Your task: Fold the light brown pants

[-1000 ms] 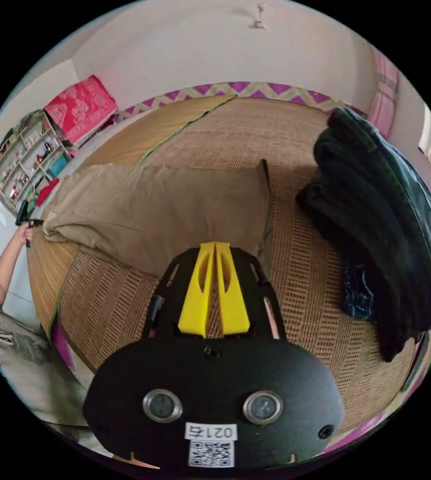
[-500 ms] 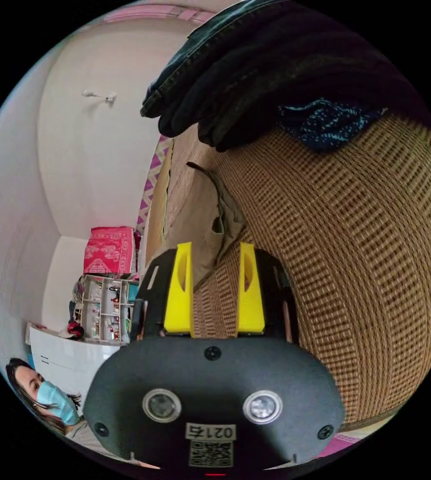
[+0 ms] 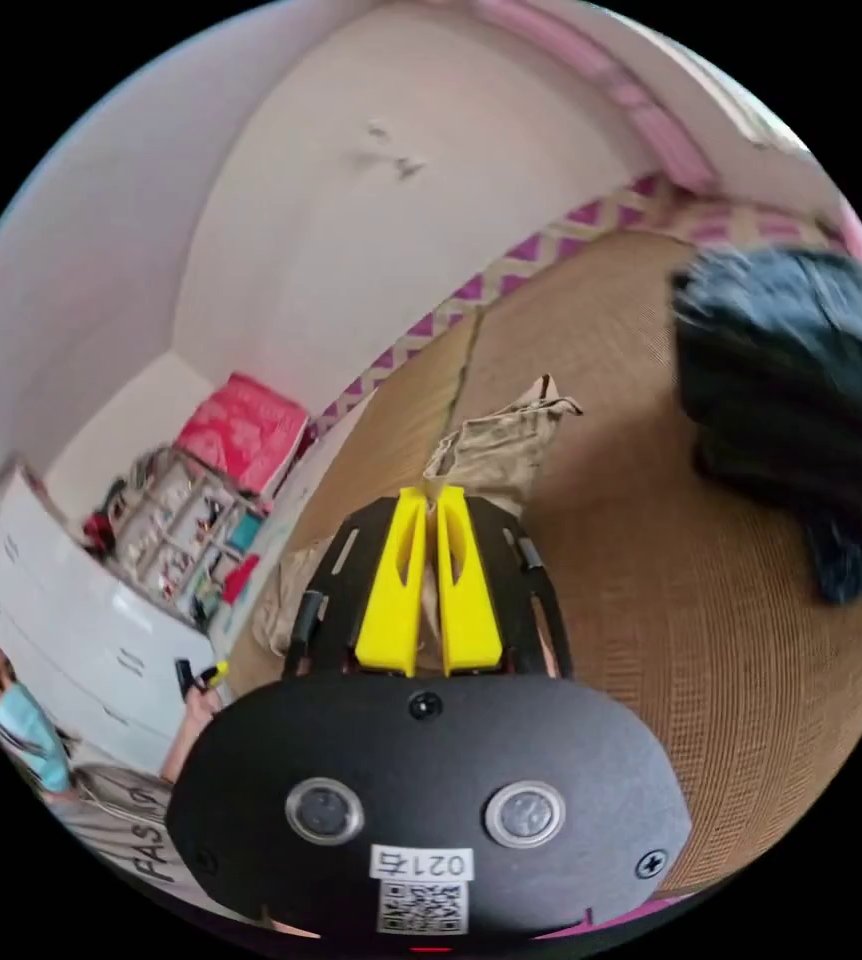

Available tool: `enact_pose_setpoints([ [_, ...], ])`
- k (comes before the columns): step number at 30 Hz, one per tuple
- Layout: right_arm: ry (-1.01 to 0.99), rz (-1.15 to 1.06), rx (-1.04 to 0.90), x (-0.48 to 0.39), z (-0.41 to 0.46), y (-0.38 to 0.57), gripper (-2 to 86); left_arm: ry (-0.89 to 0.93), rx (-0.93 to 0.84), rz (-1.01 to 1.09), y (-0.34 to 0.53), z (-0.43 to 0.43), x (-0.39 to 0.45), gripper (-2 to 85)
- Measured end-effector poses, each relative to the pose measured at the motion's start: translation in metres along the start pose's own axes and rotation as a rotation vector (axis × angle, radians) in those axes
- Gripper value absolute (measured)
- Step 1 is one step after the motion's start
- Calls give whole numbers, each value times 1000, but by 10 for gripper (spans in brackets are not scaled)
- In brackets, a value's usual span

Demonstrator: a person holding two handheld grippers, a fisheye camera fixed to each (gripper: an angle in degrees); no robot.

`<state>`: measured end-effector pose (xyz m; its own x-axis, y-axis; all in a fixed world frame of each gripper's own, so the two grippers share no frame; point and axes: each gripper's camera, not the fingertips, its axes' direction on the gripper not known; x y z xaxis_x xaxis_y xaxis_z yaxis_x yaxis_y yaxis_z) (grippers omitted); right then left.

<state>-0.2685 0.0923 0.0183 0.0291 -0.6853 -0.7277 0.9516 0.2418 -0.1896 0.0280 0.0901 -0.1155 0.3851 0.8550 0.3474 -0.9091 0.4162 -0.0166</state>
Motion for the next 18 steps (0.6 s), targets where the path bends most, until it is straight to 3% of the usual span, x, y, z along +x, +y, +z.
enact_pose_setpoints([
  [5, -22, -465, -159, -267, 126, 11, 2, 65, 13, -21, 36, -12, -19, -10],
  [8, -58, -562, -290, -357, 231, 58, 2, 100, 14, -41, 54, -12, -32, -10],
  [14, 100, -707, -523, -418, 416, 182, 1, 125, 37, -49, 79, -31, -41, -10],
  [18, 85, -717, -438, -429, 409, 189, 4, 55, 12, -3, 88, -51, -30, -9],
])
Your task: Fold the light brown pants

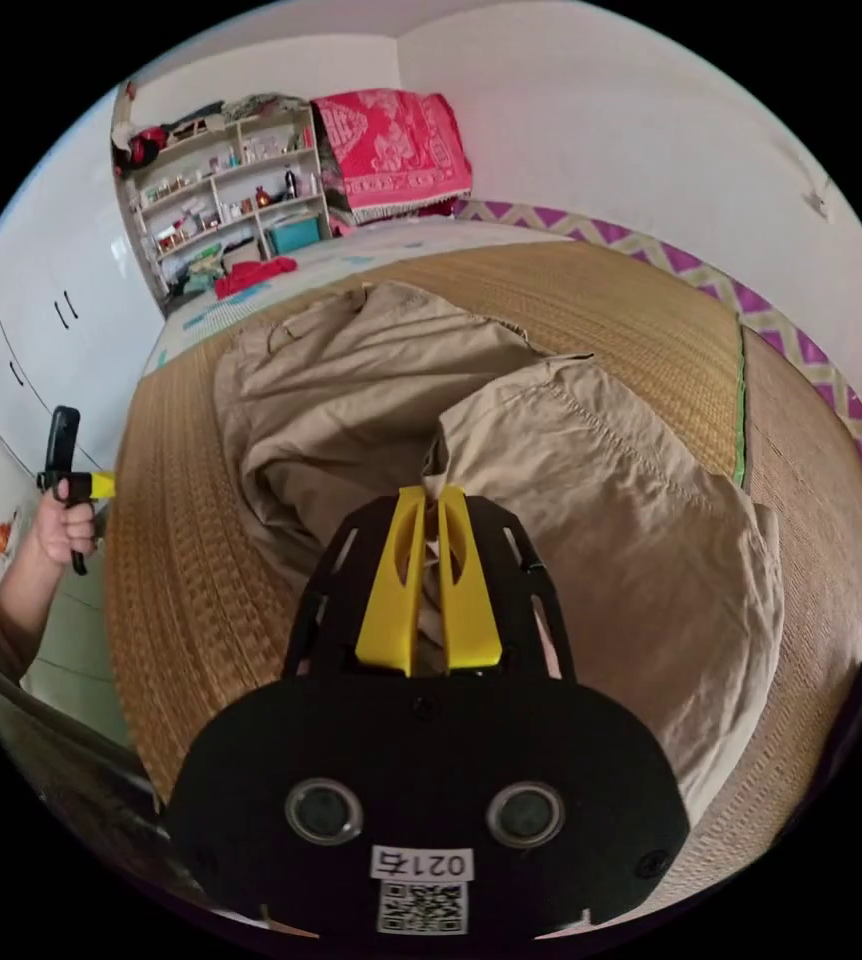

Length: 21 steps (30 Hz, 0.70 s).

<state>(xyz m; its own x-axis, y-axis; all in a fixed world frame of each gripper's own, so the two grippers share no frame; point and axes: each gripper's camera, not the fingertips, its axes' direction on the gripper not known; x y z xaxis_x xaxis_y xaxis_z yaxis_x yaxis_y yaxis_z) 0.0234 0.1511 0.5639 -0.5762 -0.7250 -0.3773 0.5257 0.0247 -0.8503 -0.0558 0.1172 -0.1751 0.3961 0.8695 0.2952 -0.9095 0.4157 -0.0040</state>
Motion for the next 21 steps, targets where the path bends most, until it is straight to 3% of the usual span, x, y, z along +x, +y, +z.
enact_pose_setpoints([
  [4, -3, 14, 124, -6, -32, -22, 14, -38, -2, 36, 1, -7, 10, -9],
  [8, -184, 27, -141, -8, 40, -44, 61, 34, 14, 35, -7, -1, 10, -9],
  [12, -294, 102, 16, 34, -33, -43, 79, 4, -16, 58, -6, -7, 16, -9],
  [14, -159, 91, 127, 60, -103, -27, 47, -20, -13, 62, -5, -15, 16, -9],
  [17, 99, 135, 139, 97, -145, 10, 5, 2, 4, 62, -12, -20, 14, -9],
  [21, 162, 177, -168, 137, -74, 53, -4, 22, 26, 50, -26, -18, 10, -9],
])
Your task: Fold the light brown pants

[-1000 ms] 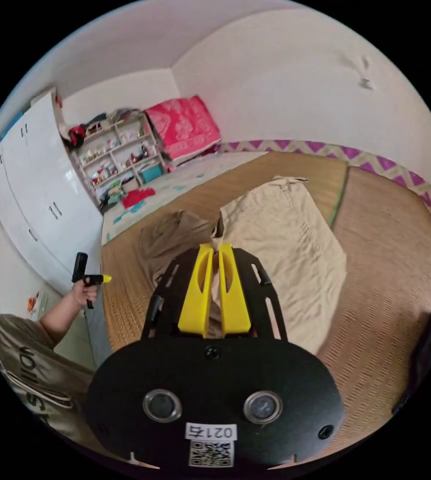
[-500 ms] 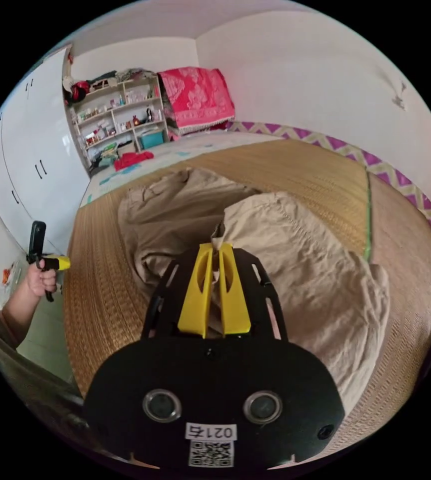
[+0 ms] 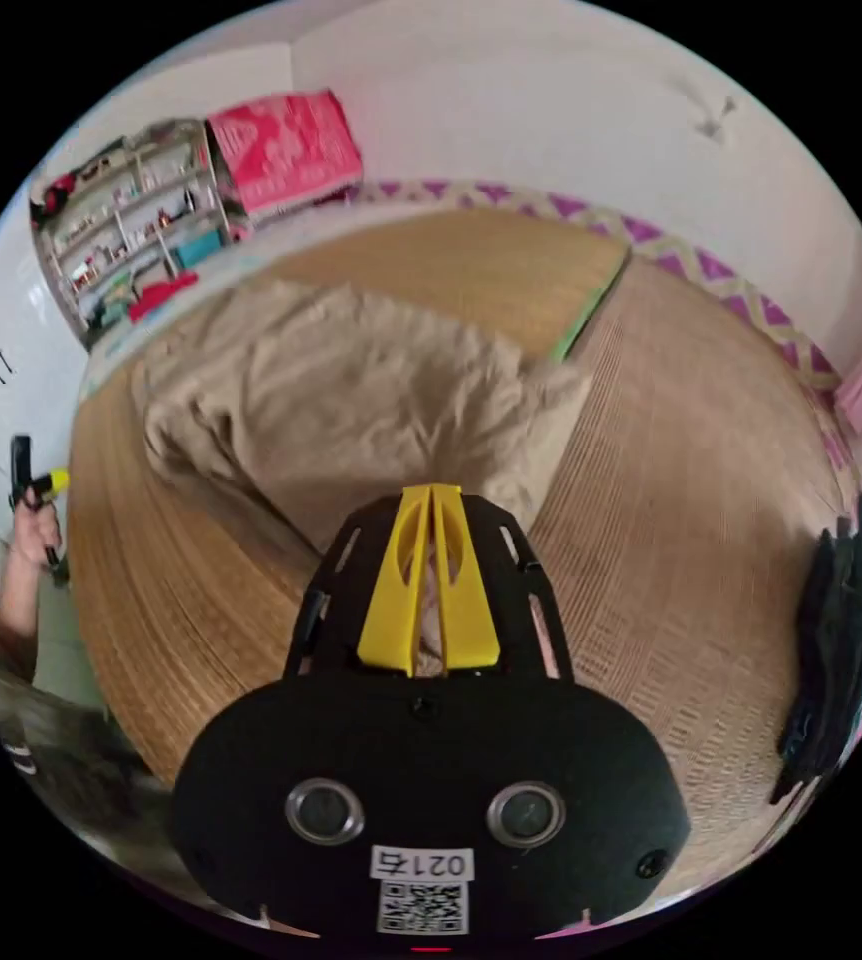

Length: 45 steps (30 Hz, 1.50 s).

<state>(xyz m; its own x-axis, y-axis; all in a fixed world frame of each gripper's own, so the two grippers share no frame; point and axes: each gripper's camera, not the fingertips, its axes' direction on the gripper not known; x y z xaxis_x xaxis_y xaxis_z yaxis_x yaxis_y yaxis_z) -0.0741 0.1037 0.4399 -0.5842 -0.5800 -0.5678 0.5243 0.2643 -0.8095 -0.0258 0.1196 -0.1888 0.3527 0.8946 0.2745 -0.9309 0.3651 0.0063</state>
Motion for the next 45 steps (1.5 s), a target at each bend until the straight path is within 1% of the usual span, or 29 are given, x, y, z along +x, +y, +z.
enact_pose_setpoints([
  [1, -5, -3, 10, 1, 10, 12, -5, 5, 5, -5, -5, 0, -1, -9],
  [3, 24, -15, 47, 0, -12, 16, -6, -7, 4, -3, -14, -2, 1, -9],
  [5, 47, 21, 192, 14, -56, 15, -6, -54, 19, -8, -28, -12, 2, -9],
  [7, 95, 78, 254, 36, -68, 11, -6, -85, 49, -19, -40, -21, 2, -9],
  [9, 130, 102, 134, 63, -32, 1, -6, -112, 71, -38, -51, -30, -3, -9],
  [10, 86, 90, -34, 78, 7, 0, -7, -132, 89, -55, -58, -37, -7, -9],
  [11, 84, 93, 81, 85, -7, 8, -7, -157, 110, -68, -63, -46, -10, -8],
  [12, 87, 92, 45, 89, -8, 5, -7, -175, 120, -77, -66, -51, -13, -7],
  [13, 77, 83, 62, 95, -17, 2, -7, -211, 146, -102, -71, -61, -19, -5],
  [14, 55, 90, 201, 99, -36, 7, -7, -238, 182, -133, -75, -72, -28, 0],
  [16, 69, 104, 343, 109, -42, 14, -7, -248, 241, -207, -80, -88, -46, 16],
  [18, 40, 155, 187, 132, 4, 2, -6, -229, 282, -290, -86, -100, -69, 47],
  [19, -57, 183, 21, 151, 42, -3, -6, -236, 298, -343, -91, -105, -83, 67],
  [20, -90, 216, 124, 164, 22, 8, -6, -245, 307, -379, -99, -108, -96, 85],
  [21, -96, 226, 128, 169, 14, 11, -6, -251, 311, -397, -104, -109, -103, 94],
  [23, -119, 222, 261, 175, -24, 32, -6, -253, 325, -462, -127, -108, -129, 126],
  [25, -112, 217, 323, 176, -45, 50, -6, -237, 334, -501, -150, -103, -150, 137],
  [29, -197, 214, 367, 180, -78, 90, -6, -288, 341, -542, -218, -87, -179, 134],
  [32, -244, 204, 382, 181, -100, 123, -6, -389, 395, -572, -252, -84, -188, 110],
  [36, -230, 182, 381, 181, -123, 165, -6, -378, 455, -605, -271, -81, -195, 77],
  [37, -228, 180, 388, 184, -130, 180, -6, -365, 478, -614, -273, -82, -191, 63],
  [39, -226, 193, 399, 191, -141, 203, -6, -344, 511, -548, -284, -80, -167, 42],
  [42, -242, 242, 429, 211, -157, 241, -6, -372, 507, -354, -321, -65, -77, 31],
  [44, -247, 284, 450, 228, -165, 270, -6, -439, 458, -142, -355, -31, 32, 28],
  [45, -246, 291, 454, 231, -167, 277, -6, -462, 443, -78, -362, -18, 64, 28],
])
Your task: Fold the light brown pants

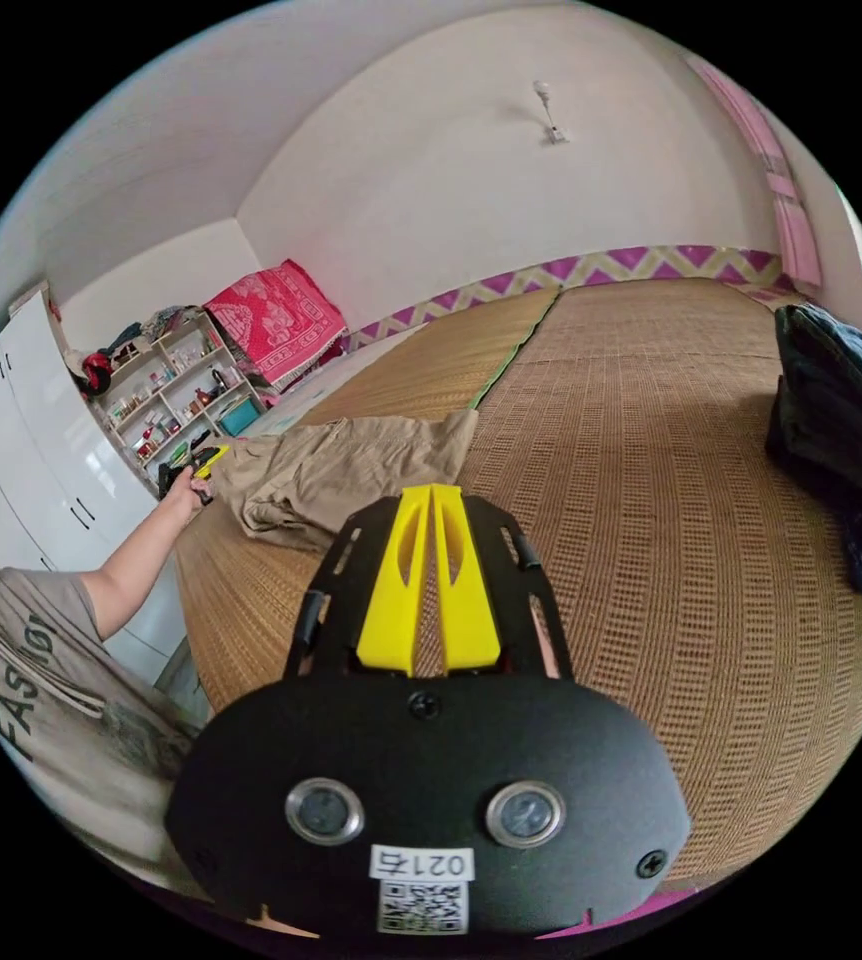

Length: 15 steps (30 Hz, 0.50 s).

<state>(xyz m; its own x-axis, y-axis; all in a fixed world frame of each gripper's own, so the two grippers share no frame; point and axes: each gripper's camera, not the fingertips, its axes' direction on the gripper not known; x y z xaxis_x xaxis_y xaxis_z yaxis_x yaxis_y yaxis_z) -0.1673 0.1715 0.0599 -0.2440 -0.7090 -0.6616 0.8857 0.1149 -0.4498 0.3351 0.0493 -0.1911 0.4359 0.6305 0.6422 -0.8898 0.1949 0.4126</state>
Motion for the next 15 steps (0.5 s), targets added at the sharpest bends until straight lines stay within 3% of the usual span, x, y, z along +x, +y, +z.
enact_pose_setpoints([
  [5, 3, 30, 13, 27, -21, 38, -6, -57, -60, 655, 69, 35, 331, 33],
  [8, -16, 61, 18, 42, -23, 61, -6, -60, -156, 915, 157, 95, 460, 36],
  [11, -33, 98, 18, 58, -24, 87, -6, -40, -364, 1078, 270, 187, 530, 40],
  [15, -40, 135, -5, 77, -21, 118, -6, -98, -691, 1192, 410, 306, 530, 42],
])
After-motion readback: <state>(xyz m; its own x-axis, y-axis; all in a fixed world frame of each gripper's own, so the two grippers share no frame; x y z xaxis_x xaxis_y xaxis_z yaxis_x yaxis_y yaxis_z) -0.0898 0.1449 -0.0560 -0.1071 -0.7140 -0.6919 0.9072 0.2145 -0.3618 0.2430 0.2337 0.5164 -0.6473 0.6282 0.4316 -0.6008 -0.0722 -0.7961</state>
